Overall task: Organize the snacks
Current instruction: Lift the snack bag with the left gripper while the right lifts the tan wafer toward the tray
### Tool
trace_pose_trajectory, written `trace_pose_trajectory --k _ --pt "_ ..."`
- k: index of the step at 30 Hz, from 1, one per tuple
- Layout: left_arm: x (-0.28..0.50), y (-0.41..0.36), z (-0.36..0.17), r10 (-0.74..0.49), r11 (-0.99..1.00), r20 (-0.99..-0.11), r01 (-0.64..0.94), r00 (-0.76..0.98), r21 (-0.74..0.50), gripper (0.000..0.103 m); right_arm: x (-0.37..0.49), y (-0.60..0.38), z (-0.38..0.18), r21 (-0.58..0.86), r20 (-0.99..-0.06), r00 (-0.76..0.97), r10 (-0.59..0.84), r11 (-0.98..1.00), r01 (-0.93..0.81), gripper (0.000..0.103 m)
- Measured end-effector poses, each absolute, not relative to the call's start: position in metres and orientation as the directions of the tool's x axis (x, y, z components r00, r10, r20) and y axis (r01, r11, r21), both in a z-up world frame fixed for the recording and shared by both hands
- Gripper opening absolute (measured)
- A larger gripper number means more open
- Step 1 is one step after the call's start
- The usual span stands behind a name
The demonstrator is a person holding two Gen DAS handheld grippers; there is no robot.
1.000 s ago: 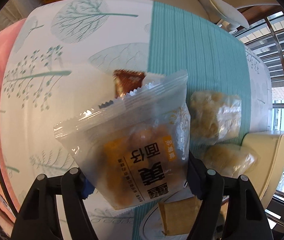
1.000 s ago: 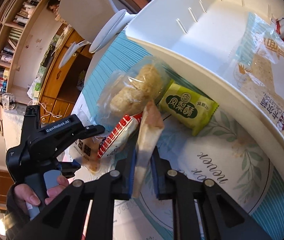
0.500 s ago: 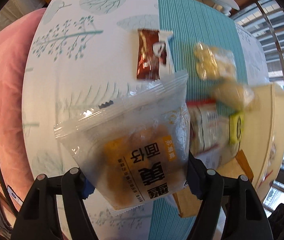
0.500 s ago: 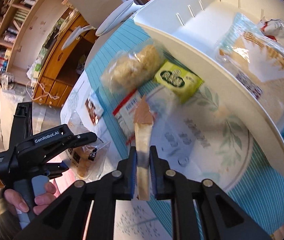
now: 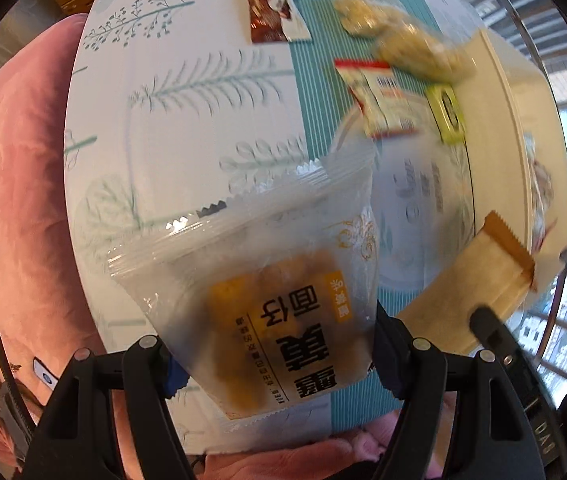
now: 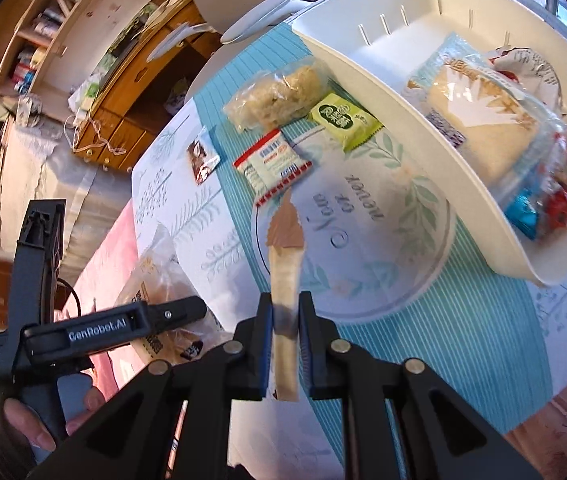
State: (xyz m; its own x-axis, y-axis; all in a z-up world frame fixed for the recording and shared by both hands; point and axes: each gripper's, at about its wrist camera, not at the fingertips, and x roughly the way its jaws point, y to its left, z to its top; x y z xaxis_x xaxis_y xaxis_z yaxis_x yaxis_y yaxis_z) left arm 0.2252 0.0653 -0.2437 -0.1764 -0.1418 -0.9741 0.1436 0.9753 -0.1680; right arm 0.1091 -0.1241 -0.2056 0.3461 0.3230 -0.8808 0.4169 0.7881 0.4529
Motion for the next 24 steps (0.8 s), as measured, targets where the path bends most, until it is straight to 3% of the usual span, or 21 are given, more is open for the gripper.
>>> trace_pose_trajectory --k 13,24 --pt "0.157 0.031 -0.197 -0.144 0.961 -0.978 0.216 -0.149 -0.174 0.072 0.07 -0.163 -0.169 0.484 -0.855 0.387 0.345 0.799 0.358 0.012" --pt "0.132 -0.037 -0.163 -0.171 0.965 -0.98 0.182 -0.102 -0.188 0.072 0.055 -0.236 -0.141 0.544 -0.819 0.384 0.426 0.789 0.286 0.012"
